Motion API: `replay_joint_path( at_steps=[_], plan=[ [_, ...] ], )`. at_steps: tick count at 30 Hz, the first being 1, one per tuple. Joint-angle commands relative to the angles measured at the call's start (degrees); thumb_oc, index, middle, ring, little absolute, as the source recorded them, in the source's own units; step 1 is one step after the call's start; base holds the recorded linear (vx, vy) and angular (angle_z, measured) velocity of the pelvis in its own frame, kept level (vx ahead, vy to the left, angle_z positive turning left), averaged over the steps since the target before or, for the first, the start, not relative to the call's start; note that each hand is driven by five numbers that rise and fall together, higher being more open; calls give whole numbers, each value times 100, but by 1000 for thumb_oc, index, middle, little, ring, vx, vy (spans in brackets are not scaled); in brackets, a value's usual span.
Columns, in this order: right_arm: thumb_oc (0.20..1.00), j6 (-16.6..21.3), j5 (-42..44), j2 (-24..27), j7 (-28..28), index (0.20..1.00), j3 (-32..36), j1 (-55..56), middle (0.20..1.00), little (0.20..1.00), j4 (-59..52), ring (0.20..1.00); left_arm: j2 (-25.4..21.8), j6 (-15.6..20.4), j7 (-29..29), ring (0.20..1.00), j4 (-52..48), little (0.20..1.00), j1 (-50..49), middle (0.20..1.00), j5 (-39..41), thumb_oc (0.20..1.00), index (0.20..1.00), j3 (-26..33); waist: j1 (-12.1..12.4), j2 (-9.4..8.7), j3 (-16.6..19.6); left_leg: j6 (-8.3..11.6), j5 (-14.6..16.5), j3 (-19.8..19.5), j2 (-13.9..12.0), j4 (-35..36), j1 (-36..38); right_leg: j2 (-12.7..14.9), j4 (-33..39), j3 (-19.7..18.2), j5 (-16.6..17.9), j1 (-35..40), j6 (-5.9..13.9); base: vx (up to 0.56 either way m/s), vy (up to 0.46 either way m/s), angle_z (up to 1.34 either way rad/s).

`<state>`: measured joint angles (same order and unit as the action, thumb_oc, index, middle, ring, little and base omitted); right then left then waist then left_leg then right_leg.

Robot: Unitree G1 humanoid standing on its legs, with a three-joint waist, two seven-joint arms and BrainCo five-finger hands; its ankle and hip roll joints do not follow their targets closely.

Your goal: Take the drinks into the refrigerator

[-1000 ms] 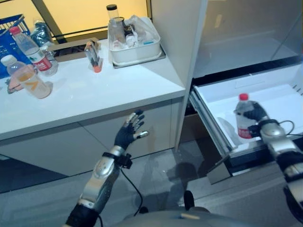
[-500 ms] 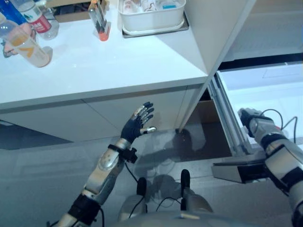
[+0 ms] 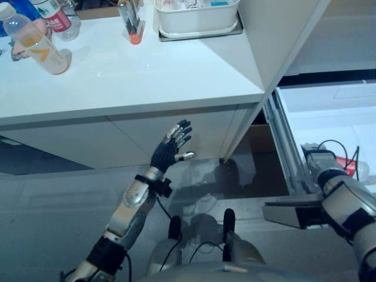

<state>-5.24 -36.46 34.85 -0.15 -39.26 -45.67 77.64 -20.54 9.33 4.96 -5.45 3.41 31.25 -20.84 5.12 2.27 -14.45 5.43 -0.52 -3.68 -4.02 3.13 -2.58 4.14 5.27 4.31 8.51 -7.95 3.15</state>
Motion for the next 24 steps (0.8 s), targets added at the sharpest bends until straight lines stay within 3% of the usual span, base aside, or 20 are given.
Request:
replay_joint_path(
  at_steps=[1,3,5,6,10,12,14,16,17,18,20,24],
  plan=[
    [1000,614,1007,-1666,-138,1000,114,32,1000,1000,-343,1000,52,416,-35,1000,-716,1000,336,1000,100,1000,1000,20,235,-158,-175,-498,-34,-172,563,-23,-369,342,-296,69,-412,185,302,0,0,0],
    [1000,792,2072,-1399,-240,1000,648,190,1000,1000,-643,1000,16,448,-34,1000,-712,1000,281,1000,114,1000,1000,94,163,-221,-119,-494,-16,-153,554,-26,-331,334,-284,55,-409,200,310,0,0,0],
    [1000,845,2323,-1264,-325,1000,780,242,1000,1000,-846,1000,-9,462,-34,1000,-713,1000,243,1000,114,1000,1000,117,140,-243,-107,-494,-8,-145,547,-22,-317,329,-283,29,-413,204,309,0,0,0],
    [1000,984,3136,-950,-507,1000,1268,473,1000,1000,-1398,1000,-38,480,-56,1000,-740,1000,167,1000,110,1000,1000,236,40,-294,-89,-497,3,-112,538,-19,-296,313,-286,-1,-407,198,310,0,0,0],
    [1000,1137,3729,-578,-696,1000,1836,1018,1000,1000,-2490,1000,-121,497,-36,1000,-772,1000,-34,1000,105,1000,1000,381,-83,-353,-64,-499,39,-54,517,-33,-236,281,-301,-65,-422,213,306,-3,-1,-4],
    [1000,1355,4208,-236,-819,1000,2571,1664,1000,1000,-3561,1000,-167,529,-15,1000,-745,1000,-163,1000,107,1000,1000,534,-232,-410,8,-509,83,7,500,-38,-174,253,-307,-118,-441,235,303,14,-12,-5],
    [1000,1413,4353,-137,-860,1000,2869,1919,1000,1000,-3929,1000,-197,541,-9,1000,-753,1000,-206,1000,113,1000,1000,560,-262,-424,53,-513,98,22,493,-40,-146,248,-302,-122,-448,258,303,19,-11,-2],
    [1000,1720,4917,-9,-979,1000,3699,2511,1000,1000,-4699,1000,-213,558,31,1000,-755,1000,-304,1000,122,1000,1000,655,-406,-446,144,-516,142,66,472,-40,-75,225,-286,-168,-473,304,304,40,-18,-5],
    [1000,1720,4917,-9,-979,1000,3699,2511,1000,1000,-4699,1000,-213,558,31,1000,-755,1000,-304,1000,122,1000,1000,655,-406,-446,144,-516,142,66,472,-40,-75,225,-286,-168,-473,304,304,40,-4,-10],
    [1000,1922,5222,17,-1024,1000,4329,2959,1000,1000,-5322,1000,-217,557,54,1000,-726,1000,-401,1000,99,1000,1000,744,-498,-453,224,-521,175,108,454,-32,-18,209,-267,-219,-487,344,309,31,-5,-15],
    [1000,2002,5312,-26,-1082,1000,4550,3151,1000,1000,-5477,1000,-223,548,59,1000,-678,1000,-429,1000,83,1000,1000,745,-525,-453,259,-521,193,127,449,-32,14,203,-257,-237,-496,368,310,40,-8,-13],
    [1000,2280,5687,-66,-1161,1000,5795,4011,1000,1000,-6258,1000,-254,465,195,1000,-382,1000,-679,1000,-174,1000,1000,817,-774,-469,458,-529,232,287,420,-77,112,170,-250,-399,-468,387,318,18,-5,-11]
  ],
)
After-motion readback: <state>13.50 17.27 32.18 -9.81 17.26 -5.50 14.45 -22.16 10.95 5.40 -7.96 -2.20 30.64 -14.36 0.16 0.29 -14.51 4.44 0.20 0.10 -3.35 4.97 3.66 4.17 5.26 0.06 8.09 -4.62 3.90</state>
